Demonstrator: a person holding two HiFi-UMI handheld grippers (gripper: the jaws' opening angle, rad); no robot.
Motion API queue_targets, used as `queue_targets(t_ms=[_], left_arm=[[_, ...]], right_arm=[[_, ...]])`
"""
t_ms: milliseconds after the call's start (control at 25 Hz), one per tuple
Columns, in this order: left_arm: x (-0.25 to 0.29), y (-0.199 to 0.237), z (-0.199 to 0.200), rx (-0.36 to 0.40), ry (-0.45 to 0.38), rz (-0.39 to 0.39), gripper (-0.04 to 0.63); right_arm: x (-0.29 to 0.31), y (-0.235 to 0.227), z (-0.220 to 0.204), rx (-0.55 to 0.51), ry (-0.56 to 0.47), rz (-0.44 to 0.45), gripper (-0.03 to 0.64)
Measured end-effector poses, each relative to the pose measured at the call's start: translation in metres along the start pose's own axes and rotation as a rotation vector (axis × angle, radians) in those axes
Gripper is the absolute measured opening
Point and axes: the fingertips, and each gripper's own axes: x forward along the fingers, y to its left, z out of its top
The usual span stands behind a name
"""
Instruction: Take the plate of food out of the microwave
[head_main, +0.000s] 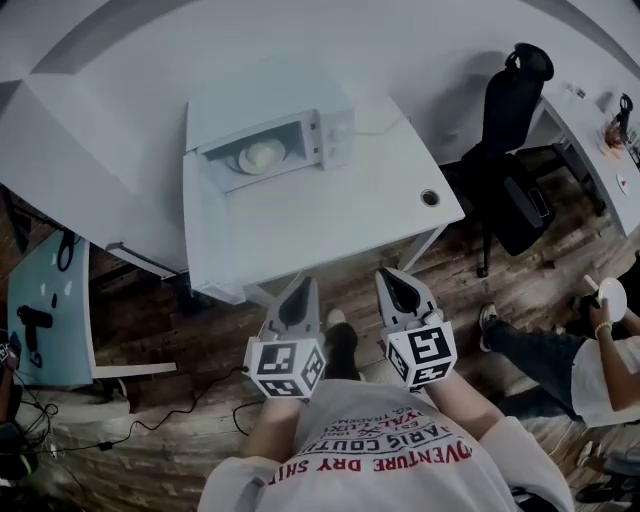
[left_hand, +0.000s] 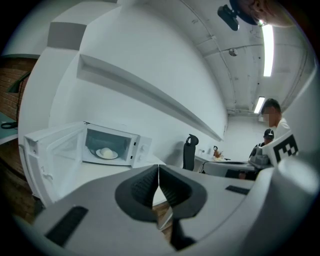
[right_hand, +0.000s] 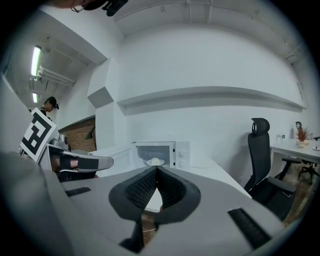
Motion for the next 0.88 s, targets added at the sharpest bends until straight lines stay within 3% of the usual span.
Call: queue_targets(t_ms=[480,880], left_arm=[[0.138,0.078,0.057,-0.021,-0.024,0.032,0.008],[0.191,0.151,0.081,-0.019,-0.008,0.132,0.008]], right_arm=[[0.154,-0.047,0.042,-0.036,0.013,0.045,0.011],[0.262,-0.053,0.063,-0.037,0.007,0.115,0.011]])
